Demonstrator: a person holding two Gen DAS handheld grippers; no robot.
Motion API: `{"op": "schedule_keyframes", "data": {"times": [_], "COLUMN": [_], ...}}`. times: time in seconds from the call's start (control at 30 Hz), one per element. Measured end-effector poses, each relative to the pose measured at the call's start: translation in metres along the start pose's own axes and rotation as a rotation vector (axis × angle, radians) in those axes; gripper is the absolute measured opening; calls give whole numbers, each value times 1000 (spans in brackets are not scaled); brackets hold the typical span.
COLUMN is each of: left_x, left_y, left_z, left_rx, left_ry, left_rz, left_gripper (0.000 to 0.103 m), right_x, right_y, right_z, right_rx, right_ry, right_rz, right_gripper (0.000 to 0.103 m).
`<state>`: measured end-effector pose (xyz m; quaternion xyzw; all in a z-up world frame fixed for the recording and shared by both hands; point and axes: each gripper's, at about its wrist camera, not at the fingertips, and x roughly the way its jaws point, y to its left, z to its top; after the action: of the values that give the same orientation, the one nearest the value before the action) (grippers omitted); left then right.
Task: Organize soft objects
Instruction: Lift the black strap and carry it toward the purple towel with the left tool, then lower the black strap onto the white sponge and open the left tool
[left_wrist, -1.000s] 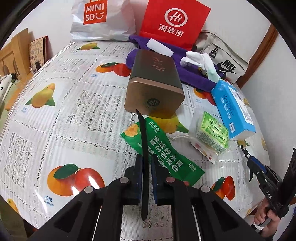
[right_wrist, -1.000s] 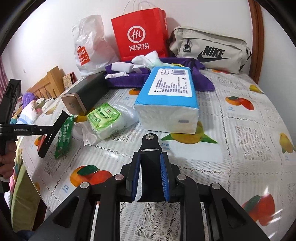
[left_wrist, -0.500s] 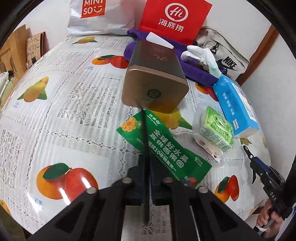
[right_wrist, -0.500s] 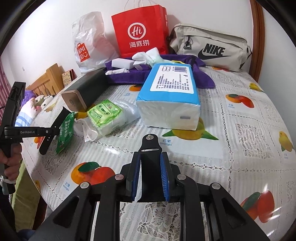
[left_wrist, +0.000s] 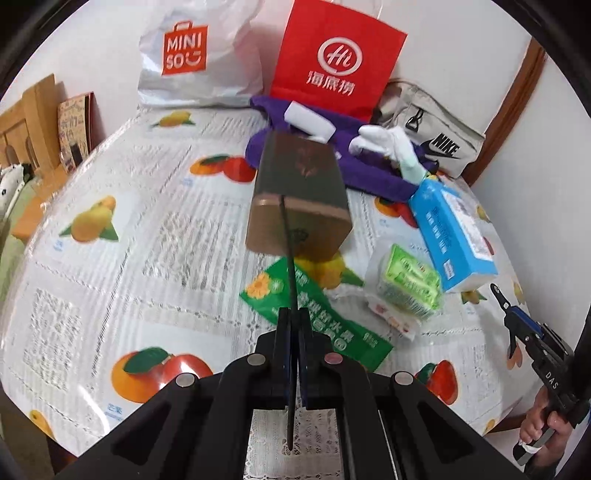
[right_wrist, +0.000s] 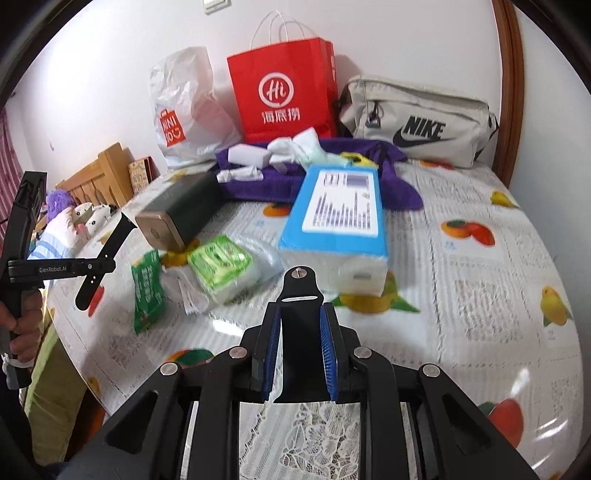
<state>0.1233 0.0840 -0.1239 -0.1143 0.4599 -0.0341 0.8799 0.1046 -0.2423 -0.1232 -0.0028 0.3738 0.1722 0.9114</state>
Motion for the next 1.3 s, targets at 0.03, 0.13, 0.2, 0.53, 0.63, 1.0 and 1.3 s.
{"op": "schedule_keyframes", "data": {"times": [0.03, 0.13, 0.2, 0.53, 0.63, 1.0, 1.3], "left_x": [-3, -9, -11, -11, -8, 14, 37], "left_y": [-1, -5, -8, -24, -28, -38, -39], "left_z": [3, 13, 19, 58, 71, 115, 144], "left_rx": [2, 8, 14, 42, 52, 96, 107], "left_ry": [-7, -24, -35, -67, -74, -84, -76], "left_rz": [0, -1, 7, -4, -2, 18, 48], "left_gripper": [4, 4, 4, 4, 4, 4, 4], "right_x": [-2, -6, -6, -1, 4, 30, 65], "right_y": [0, -1, -2, -13, -18, -28, -36], "right_z": [3, 15, 23, 74, 90, 135, 161], "right_rx": [-1, -14, -19, -20, -12, -25, -34], "right_ry": [-6, -28, -37, -81, -92, -114, -102], "right_rz": [4, 4, 2, -7, -14, -30, -27], "right_gripper": [22, 22, 22, 22, 22, 22, 22]}}
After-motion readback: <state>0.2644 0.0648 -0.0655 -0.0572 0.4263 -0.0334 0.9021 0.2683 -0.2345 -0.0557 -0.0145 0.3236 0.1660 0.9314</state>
